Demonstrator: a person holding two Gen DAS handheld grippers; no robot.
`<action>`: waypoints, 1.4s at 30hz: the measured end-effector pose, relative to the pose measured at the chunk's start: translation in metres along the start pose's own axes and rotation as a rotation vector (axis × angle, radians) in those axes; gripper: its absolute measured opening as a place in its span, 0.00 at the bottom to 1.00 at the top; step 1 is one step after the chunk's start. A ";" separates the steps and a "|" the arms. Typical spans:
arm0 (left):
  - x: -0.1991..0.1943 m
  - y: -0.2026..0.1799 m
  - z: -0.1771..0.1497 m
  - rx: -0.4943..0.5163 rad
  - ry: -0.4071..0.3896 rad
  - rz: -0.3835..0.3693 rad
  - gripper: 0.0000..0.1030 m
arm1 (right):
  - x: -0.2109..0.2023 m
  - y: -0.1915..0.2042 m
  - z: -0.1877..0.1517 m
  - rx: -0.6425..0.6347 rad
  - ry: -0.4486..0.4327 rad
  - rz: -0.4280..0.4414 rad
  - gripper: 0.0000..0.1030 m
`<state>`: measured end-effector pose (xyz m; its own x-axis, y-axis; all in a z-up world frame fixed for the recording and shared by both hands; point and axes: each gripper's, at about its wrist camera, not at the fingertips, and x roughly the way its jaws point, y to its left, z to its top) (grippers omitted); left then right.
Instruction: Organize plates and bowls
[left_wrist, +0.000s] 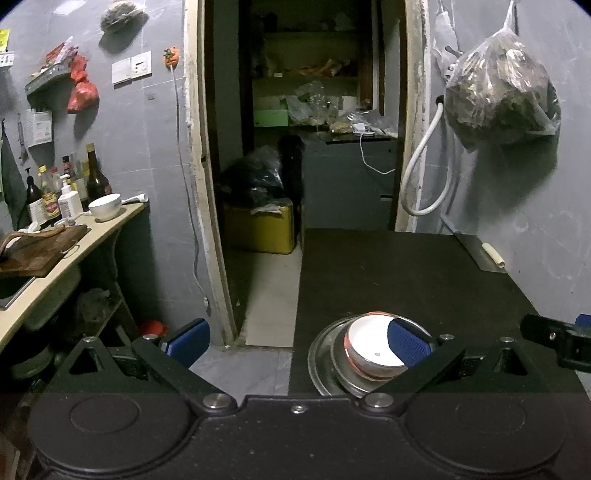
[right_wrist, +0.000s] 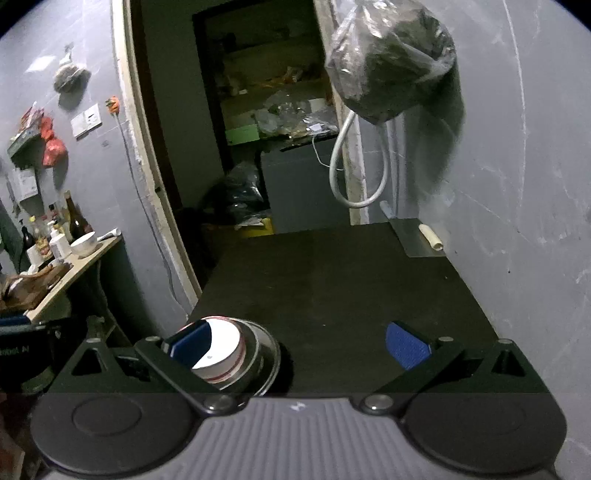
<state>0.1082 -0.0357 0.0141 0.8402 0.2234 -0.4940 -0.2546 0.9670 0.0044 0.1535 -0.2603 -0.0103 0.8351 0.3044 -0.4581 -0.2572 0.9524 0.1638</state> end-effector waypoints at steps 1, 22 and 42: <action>0.000 0.003 0.000 -0.003 -0.003 -0.007 0.99 | -0.001 0.003 0.000 -0.003 -0.002 -0.002 1.00; 0.001 0.095 -0.005 0.007 0.008 -0.236 0.99 | -0.048 0.087 -0.021 0.061 -0.098 -0.209 1.00; -0.020 0.126 -0.035 0.052 -0.036 -0.374 0.99 | -0.101 0.137 -0.074 0.076 -0.126 -0.348 1.00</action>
<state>0.0427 0.0774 -0.0063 0.8872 -0.1432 -0.4387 0.0969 0.9872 -0.1263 -0.0025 -0.1594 -0.0065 0.9207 -0.0460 -0.3876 0.0851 0.9928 0.0844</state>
